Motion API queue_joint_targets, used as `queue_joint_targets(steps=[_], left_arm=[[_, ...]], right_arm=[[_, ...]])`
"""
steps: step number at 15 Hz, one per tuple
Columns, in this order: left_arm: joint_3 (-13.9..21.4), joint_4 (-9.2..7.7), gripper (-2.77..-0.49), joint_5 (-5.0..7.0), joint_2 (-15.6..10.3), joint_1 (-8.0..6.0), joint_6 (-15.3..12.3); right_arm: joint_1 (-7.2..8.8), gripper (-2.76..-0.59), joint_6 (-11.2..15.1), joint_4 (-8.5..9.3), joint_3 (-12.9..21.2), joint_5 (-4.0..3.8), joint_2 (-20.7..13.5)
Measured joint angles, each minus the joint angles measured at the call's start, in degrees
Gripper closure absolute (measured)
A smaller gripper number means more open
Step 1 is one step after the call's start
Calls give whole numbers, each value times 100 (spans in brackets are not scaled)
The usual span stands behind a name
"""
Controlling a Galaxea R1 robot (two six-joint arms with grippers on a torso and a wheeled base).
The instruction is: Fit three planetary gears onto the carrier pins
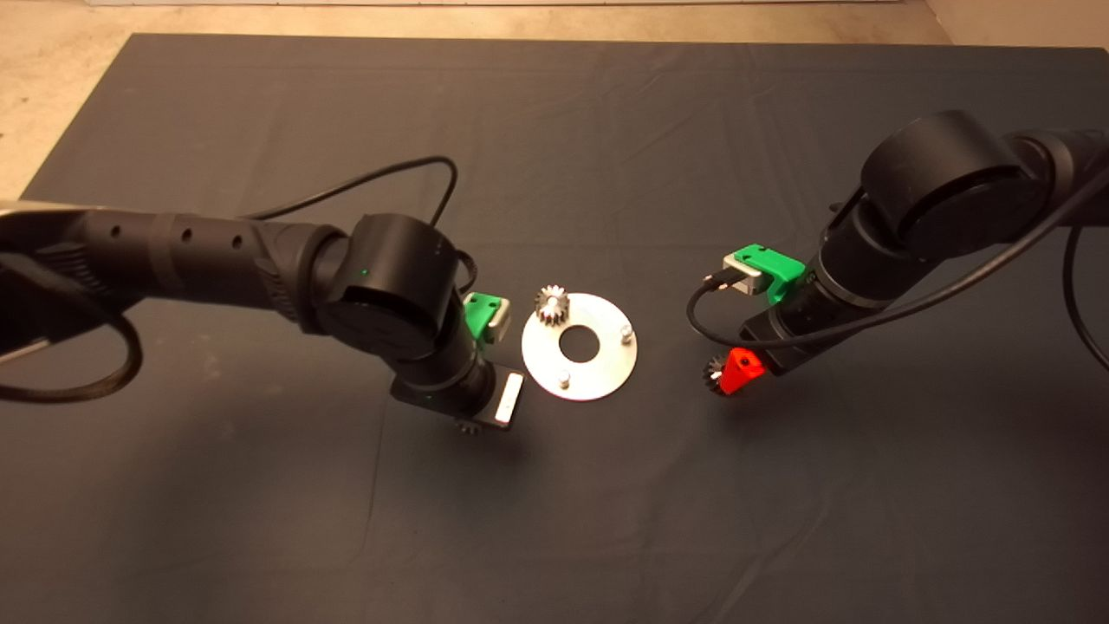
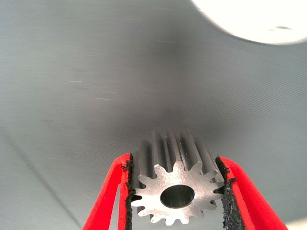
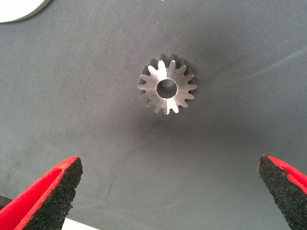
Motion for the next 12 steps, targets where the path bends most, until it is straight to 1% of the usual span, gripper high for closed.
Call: queue_joint_targets(steps=[1, 2, 4, 5, 6, 8, 10, 12], left_arm=[[0, -129, -89, -20, 136, -38, -2], [0, -212, -89, -22, 266, -79, -10], [-43, -278, -89, -27, 534, -140, -71], [-117, -301, -89, -27, 666, -143, -85], [-233, -319, -89, -33, 793, -144, -105], [-558, -349, -89, -40, 940, -145, -153], [-975, -353, -89, -35, 983, -146, -338], [-1285, -349, -89, -10, 1039, -168, -431]], right_arm=[[0, -273, 2, 2, -5, 4, 0], [0, -273, 2, 2, -18, 1, 0], [1, -273, 4, 2, -77, 4, 2], [1, -273, 3, 2, -88, 4, 7], [1, -273, 3, 2, -97, 3, 11], [1, -273, 4, 4, -127, 1, 11], [1, -273, 2, 5, -141, 1, 7], [1, -273, 2, 5, -173, 1, -4]])
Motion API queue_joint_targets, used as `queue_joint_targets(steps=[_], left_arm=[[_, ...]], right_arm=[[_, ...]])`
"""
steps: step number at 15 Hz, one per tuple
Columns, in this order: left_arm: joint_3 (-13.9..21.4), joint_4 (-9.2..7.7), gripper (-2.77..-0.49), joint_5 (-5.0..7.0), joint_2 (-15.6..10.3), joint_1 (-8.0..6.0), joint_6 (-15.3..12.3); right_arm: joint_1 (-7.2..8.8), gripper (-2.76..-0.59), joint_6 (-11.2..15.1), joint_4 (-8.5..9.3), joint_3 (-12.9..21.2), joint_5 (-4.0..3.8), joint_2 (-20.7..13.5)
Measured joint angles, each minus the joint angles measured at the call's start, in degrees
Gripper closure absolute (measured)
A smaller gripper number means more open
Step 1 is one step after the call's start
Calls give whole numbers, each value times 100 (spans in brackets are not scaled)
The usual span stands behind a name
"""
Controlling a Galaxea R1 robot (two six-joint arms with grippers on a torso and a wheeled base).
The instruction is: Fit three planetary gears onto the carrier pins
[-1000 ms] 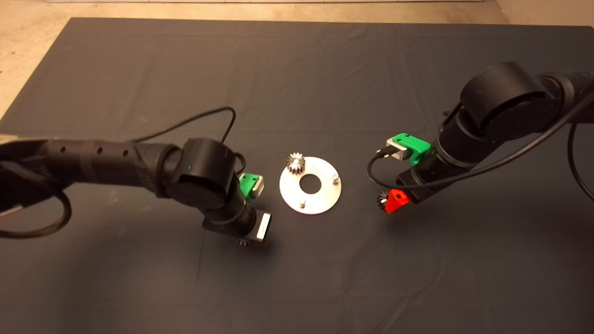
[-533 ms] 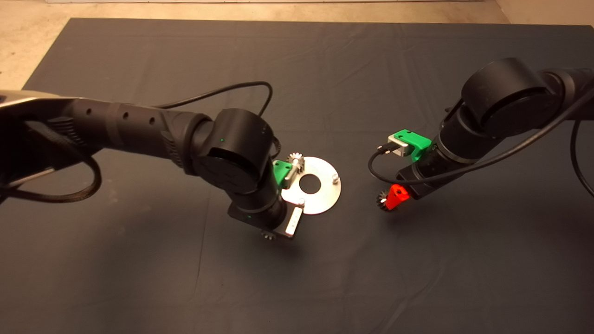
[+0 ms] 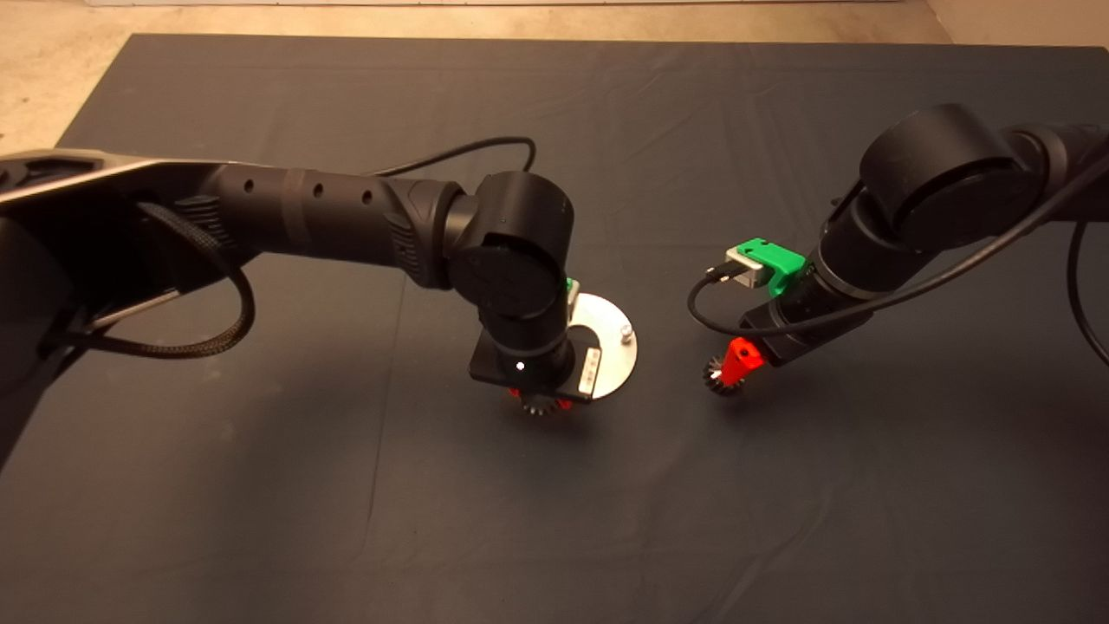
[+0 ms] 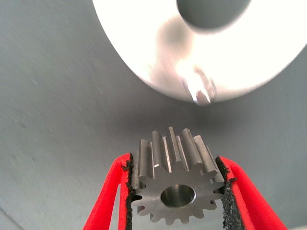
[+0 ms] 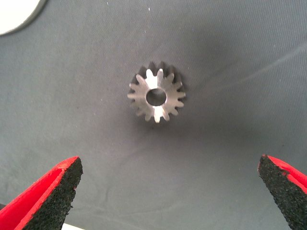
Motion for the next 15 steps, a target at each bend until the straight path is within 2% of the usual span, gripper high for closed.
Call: queue_joint_targets(steps=[4, 9, 15], left_arm=[[-584, -6, -89, -32, 261, -5, -153], [-754, -9, -89, -28, 341, -5, -323], [-822, -9, -89, -28, 358, -5, -380]], right_arm=[[16, -273, -2, 0, -22, 0, -11], [16, -273, -2, 0, -120, 1, -16], [16, -273, -2, 0, -143, 0, -13]])
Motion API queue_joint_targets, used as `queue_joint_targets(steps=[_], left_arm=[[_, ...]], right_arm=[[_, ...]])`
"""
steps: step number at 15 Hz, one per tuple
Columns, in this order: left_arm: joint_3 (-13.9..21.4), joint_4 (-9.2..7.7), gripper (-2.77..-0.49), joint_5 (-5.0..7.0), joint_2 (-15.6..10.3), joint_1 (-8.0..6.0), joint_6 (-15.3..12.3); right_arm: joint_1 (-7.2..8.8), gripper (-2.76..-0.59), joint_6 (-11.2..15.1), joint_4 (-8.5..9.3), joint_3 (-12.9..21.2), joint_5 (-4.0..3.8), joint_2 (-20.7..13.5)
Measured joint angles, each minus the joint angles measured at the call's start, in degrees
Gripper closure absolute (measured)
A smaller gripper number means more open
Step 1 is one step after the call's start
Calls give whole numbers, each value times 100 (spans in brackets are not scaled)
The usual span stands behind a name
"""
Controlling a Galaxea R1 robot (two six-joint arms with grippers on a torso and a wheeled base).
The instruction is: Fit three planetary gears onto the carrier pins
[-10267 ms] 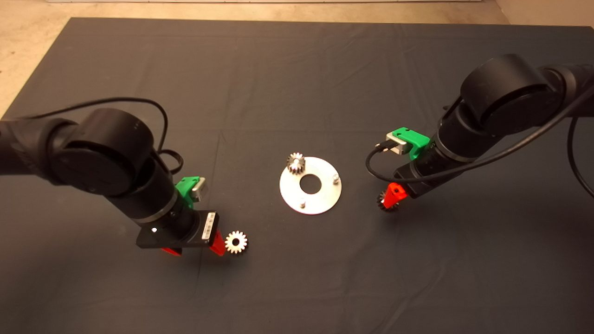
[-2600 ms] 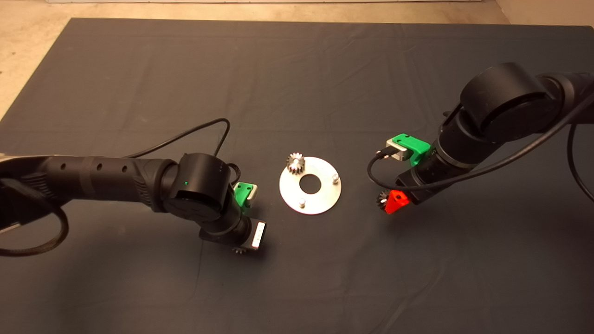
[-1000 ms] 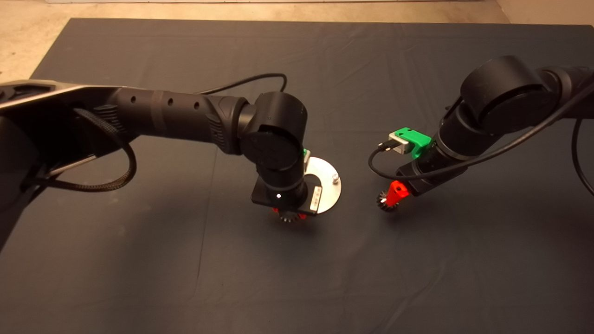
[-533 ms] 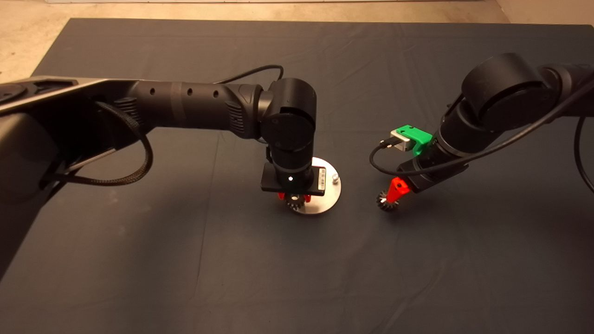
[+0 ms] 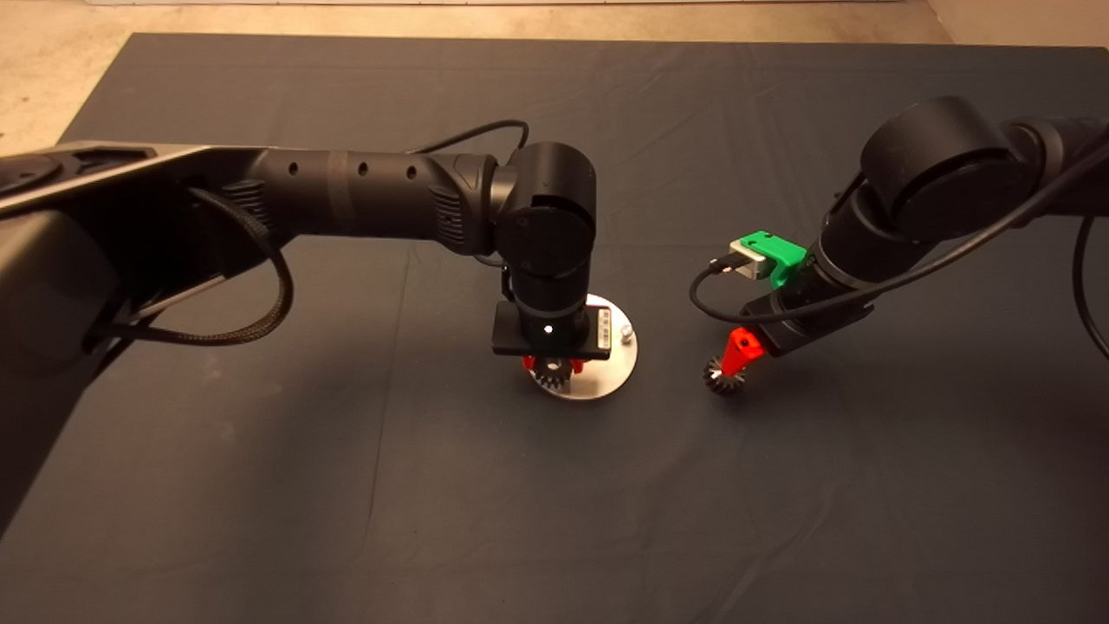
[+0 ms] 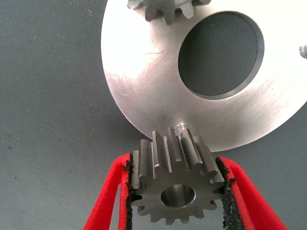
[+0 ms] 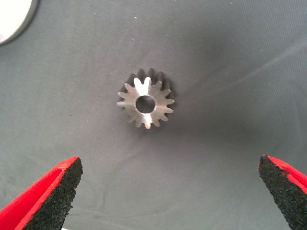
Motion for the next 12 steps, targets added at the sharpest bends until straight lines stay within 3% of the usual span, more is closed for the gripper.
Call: queue_joint_targets(steps=[12], left_arm=[[-46, 2, -89, 0, 2, 0, 115]], right_arm=[[0, -273, 0, 1, -10, 2, 20]])
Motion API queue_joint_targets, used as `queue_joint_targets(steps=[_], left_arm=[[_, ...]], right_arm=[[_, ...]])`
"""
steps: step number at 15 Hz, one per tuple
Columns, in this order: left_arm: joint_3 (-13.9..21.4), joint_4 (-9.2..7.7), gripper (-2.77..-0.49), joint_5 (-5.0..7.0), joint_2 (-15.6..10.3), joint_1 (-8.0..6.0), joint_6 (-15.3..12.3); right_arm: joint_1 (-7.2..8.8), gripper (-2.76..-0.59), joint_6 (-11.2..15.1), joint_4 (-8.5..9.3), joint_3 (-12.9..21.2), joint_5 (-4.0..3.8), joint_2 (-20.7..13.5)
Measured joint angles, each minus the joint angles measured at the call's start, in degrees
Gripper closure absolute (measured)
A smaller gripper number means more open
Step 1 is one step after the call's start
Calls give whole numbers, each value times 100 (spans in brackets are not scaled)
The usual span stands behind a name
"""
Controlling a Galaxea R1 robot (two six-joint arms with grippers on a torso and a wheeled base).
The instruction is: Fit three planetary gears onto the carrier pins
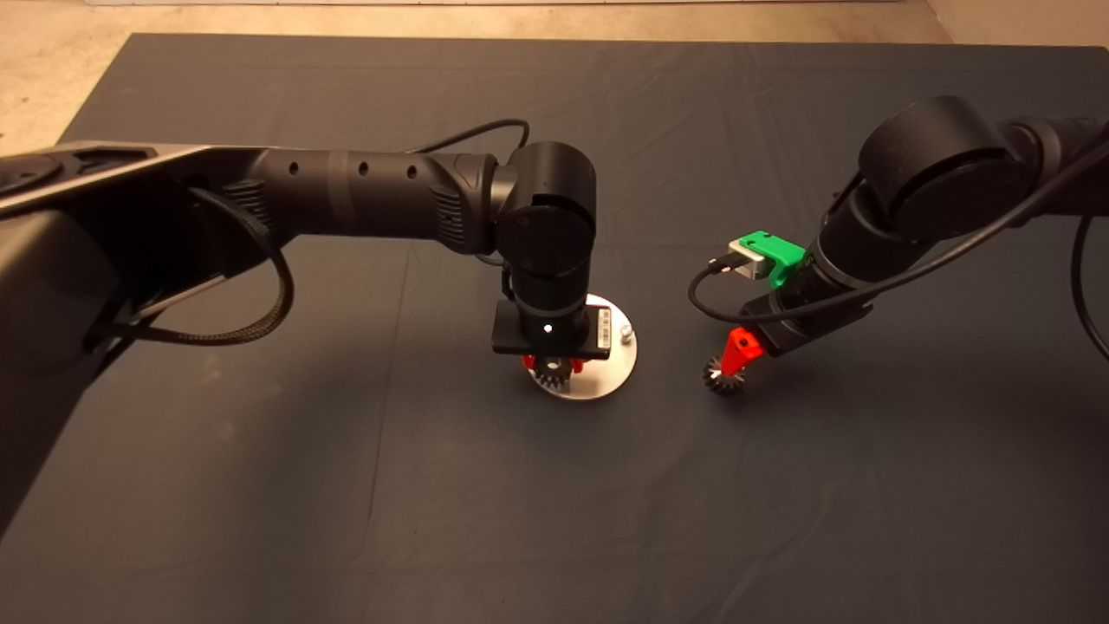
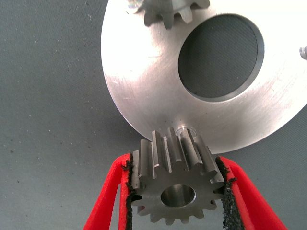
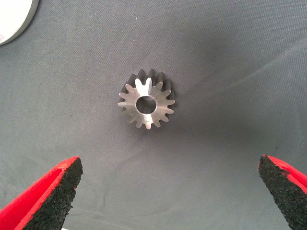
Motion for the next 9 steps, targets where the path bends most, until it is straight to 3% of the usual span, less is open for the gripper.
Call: queue_joint_targets(steps=[9], left_arm=[[-39, 4, -88, 0, 0, 2, 91]], right_arm=[[0, -273, 0, -1, -2, 0, 0]])
